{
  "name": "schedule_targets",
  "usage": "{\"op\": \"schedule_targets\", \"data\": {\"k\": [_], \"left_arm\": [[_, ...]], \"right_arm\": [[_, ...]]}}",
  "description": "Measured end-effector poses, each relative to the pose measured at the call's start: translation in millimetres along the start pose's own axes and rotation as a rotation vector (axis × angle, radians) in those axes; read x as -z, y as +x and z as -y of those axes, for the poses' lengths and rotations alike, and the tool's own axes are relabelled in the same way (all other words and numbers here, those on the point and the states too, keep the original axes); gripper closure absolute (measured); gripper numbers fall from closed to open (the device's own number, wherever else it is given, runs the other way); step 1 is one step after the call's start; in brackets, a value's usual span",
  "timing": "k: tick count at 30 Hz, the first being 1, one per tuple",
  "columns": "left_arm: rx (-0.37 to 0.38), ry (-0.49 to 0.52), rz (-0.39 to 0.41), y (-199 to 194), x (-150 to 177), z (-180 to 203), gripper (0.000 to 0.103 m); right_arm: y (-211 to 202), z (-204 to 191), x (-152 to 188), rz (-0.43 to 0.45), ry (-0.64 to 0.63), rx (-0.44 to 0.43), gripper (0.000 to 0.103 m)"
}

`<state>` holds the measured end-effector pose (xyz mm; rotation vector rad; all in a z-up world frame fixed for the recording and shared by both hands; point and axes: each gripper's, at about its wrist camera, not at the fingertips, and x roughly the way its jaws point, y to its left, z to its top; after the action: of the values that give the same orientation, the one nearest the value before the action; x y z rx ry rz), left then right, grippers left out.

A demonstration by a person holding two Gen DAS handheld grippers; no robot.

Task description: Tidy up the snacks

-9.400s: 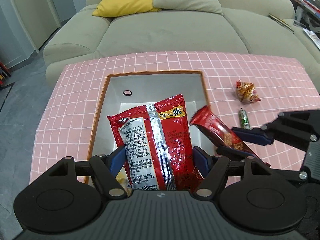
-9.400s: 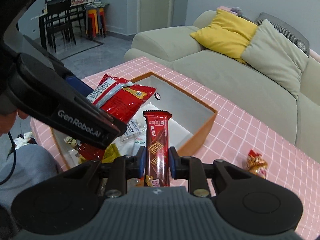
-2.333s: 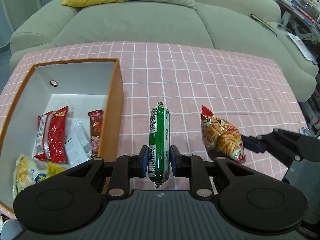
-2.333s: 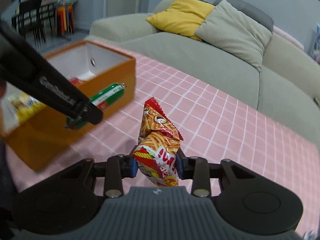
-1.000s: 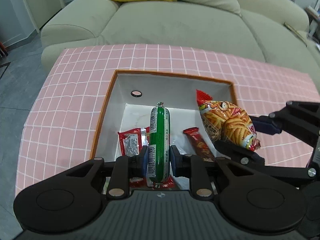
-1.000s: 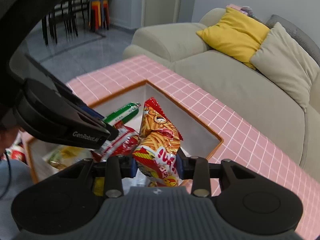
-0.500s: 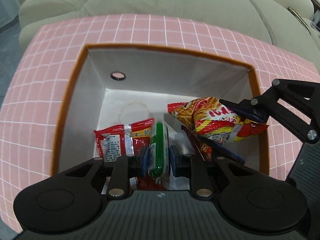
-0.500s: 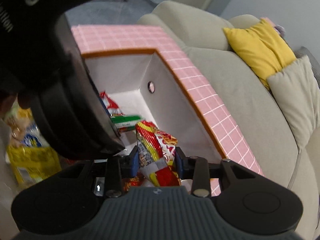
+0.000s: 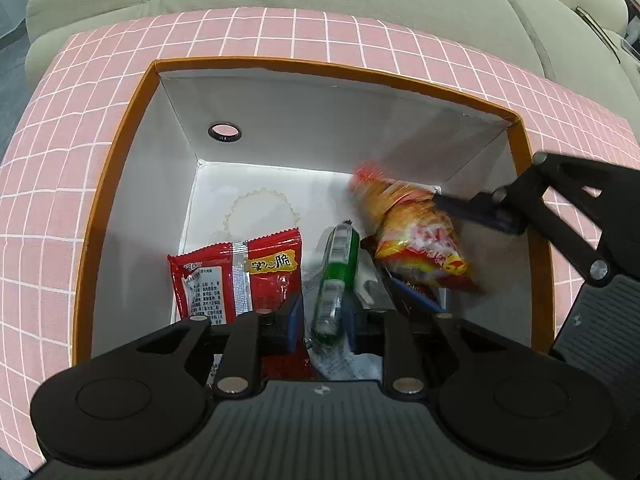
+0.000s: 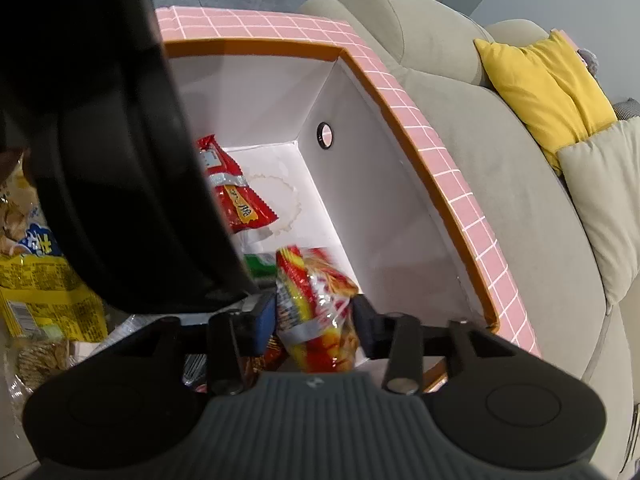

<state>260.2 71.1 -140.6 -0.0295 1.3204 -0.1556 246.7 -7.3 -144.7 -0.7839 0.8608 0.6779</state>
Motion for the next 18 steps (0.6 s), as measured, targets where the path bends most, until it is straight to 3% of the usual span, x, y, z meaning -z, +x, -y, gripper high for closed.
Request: {"op": "schedule_targets", "data": {"k": [11,18], "left_arm": [[-0.014,-0.014,0.089,-45,13,2,0.042],[-0.037,-0.053,0.211,-91,30,3,0.041]], "right_arm": [[-38,14,5,0.039,0.084,0.024,0.026],[-76,34,9,0.104,0.195,0.021,0.016]]}}
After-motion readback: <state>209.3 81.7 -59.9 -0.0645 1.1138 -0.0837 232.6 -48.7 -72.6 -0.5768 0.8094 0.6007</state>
